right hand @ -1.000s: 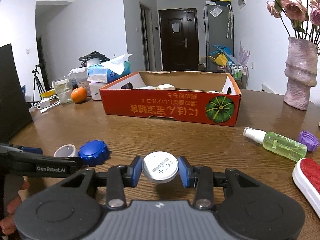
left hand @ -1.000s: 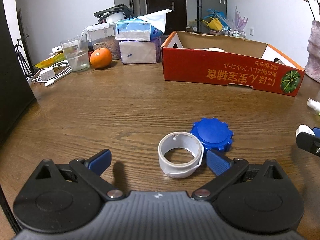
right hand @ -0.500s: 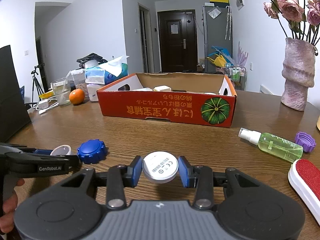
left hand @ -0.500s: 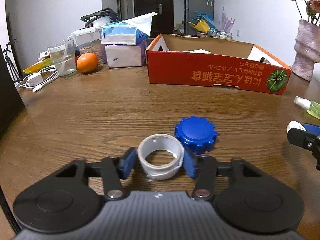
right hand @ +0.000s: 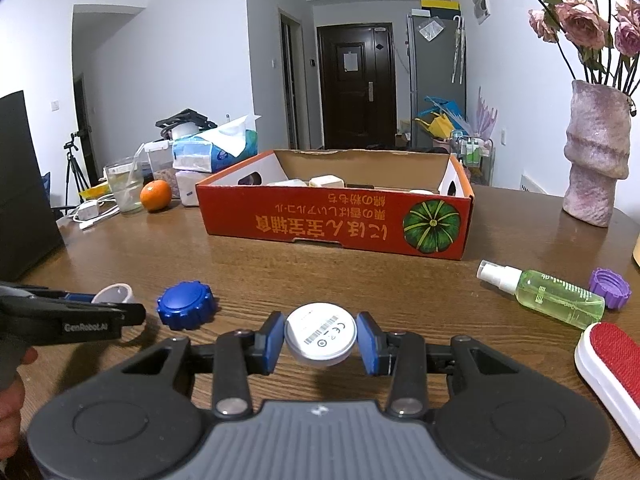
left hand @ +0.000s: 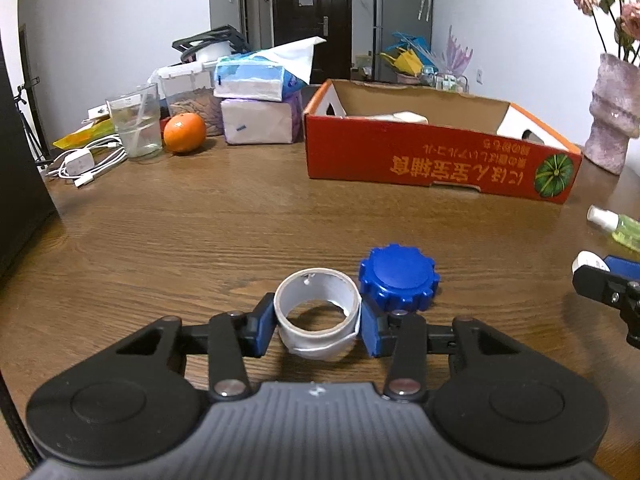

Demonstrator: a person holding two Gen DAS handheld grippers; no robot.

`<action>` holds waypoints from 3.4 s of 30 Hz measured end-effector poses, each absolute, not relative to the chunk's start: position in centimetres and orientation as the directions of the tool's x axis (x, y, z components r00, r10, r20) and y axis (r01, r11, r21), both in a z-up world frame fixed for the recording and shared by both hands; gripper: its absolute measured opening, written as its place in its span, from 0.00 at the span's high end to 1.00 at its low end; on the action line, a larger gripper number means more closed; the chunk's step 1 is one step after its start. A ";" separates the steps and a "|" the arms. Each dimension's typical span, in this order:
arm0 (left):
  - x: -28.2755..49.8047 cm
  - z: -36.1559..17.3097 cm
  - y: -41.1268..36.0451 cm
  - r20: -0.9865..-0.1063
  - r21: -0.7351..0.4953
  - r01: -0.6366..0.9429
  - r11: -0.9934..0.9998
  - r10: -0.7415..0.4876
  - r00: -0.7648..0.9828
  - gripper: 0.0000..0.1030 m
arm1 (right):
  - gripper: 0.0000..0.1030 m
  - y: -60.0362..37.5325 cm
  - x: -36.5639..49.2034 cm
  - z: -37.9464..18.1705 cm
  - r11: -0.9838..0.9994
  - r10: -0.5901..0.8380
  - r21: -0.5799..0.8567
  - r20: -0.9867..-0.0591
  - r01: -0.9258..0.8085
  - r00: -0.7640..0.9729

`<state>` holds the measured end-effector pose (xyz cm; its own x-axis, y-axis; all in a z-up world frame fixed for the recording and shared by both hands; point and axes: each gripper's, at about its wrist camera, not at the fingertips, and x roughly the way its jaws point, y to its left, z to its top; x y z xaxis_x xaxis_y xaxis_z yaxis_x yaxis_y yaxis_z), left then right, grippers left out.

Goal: Organize rigid objects
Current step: 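Carry the tape roll and white disc over the cardboard box with both tools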

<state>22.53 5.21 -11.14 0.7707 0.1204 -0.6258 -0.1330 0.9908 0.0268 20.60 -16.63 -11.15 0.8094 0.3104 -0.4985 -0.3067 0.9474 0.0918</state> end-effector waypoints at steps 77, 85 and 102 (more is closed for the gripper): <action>35.9 -4.2 -0.4 -0.449 -0.064 -0.043 0.997 0.010 0.893 0.58 | 0.63 -17.8 33.0 -6.2 0.981 0.193 0.101 -0.361 -0.167 0.912; 38.2 -4.2 -0.9 -0.443 -0.061 -0.044 0.997 0.013 0.897 0.58 | 0.63 -17.8 35.4 -6.4 0.982 0.180 0.114 -0.360 -0.149 0.915; 43.7 -5.1 -1.3 -0.455 -0.039 -0.087 0.995 0.060 0.888 0.58 | 0.63 -17.4 40.2 -7.3 0.983 0.162 0.144 -0.371 -0.116 0.914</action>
